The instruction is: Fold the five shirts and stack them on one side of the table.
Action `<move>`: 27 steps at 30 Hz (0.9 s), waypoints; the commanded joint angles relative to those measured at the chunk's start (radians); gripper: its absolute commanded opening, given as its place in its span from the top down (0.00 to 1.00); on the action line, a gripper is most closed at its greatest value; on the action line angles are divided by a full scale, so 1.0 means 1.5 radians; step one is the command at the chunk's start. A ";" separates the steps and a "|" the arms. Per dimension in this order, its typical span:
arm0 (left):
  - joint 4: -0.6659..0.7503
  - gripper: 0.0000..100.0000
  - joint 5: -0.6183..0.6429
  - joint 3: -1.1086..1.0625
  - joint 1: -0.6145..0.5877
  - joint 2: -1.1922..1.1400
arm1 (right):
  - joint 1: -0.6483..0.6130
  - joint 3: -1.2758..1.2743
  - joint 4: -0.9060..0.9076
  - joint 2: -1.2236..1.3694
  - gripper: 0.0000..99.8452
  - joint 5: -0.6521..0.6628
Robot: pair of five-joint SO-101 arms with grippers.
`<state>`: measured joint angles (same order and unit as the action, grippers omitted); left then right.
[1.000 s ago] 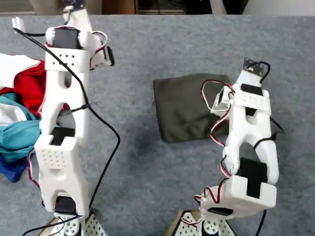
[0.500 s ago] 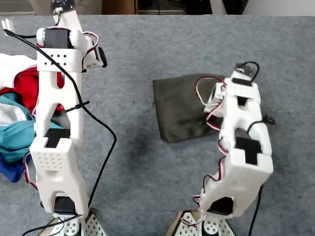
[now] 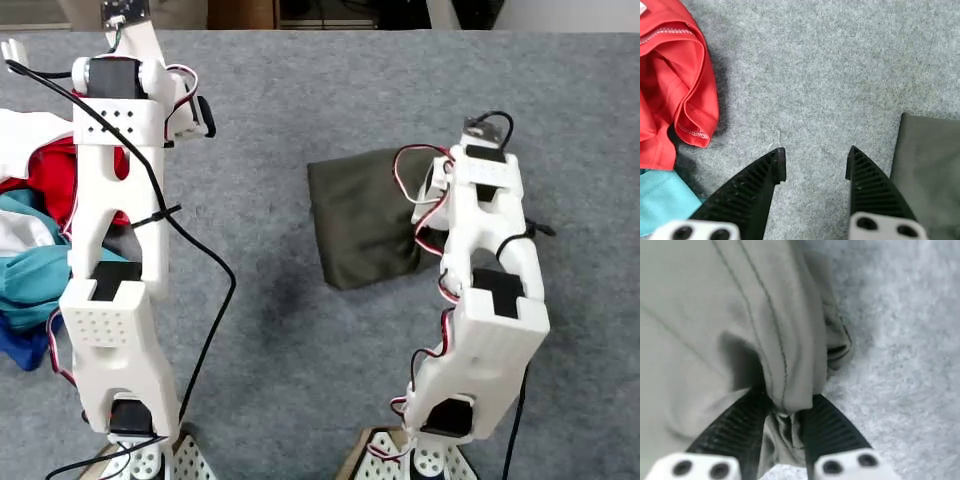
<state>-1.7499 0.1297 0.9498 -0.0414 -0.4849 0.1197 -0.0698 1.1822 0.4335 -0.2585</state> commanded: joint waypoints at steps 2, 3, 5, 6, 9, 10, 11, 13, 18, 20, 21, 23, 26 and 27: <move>-0.006 0.79 -0.001 0.001 -0.028 0.038 | 0.021 0.074 0.001 -0.072 1.00 0.053; -0.006 0.79 -0.001 0.001 -0.037 0.038 | 0.033 0.091 0.001 -0.074 1.00 0.059; -0.006 0.79 -0.002 0.001 -0.053 0.038 | 0.058 0.126 0.002 -0.074 1.00 0.078; -0.006 0.79 -0.002 0.001 -0.061 0.038 | 0.069 0.143 0.002 -0.074 1.00 0.088; -0.006 0.79 -0.002 0.001 -0.078 0.038 | 0.102 0.186 0.002 -0.074 1.00 0.115; -0.006 0.79 -0.002 0.001 -0.081 0.039 | 0.113 0.197 0.000 -0.073 1.00 0.122; -0.006 0.79 -0.002 0.001 -0.082 0.039 | 0.125 0.206 -0.002 -0.073 1.00 0.128; -0.006 0.79 -0.002 0.001 -0.085 0.043 | 0.149 0.224 -0.004 -0.073 1.00 0.142; -0.006 0.79 -0.002 0.001 -0.086 0.043 | 0.208 0.265 -0.012 -0.041 1.00 0.181; -0.006 0.79 -0.002 0.001 -0.086 0.043 | 0.234 0.287 -0.009 -0.016 1.00 0.190; -0.006 0.79 -0.002 0.001 -0.085 0.043 | 0.244 0.297 -0.008 -0.001 1.00 0.195; -0.006 0.79 -0.002 0.001 -0.084 0.043 | 0.262 0.316 -0.007 0.027 1.00 0.209; -0.006 0.79 -0.002 0.001 -0.082 0.040 | 0.255 0.329 0.015 0.055 1.00 0.232; -0.006 0.79 -0.002 0.001 -0.082 0.038 | 0.242 0.338 0.028 0.061 1.00 0.238</move>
<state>-1.7499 0.1297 0.9498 -0.1596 -0.4849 0.4941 0.3675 1.1914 0.5178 0.0667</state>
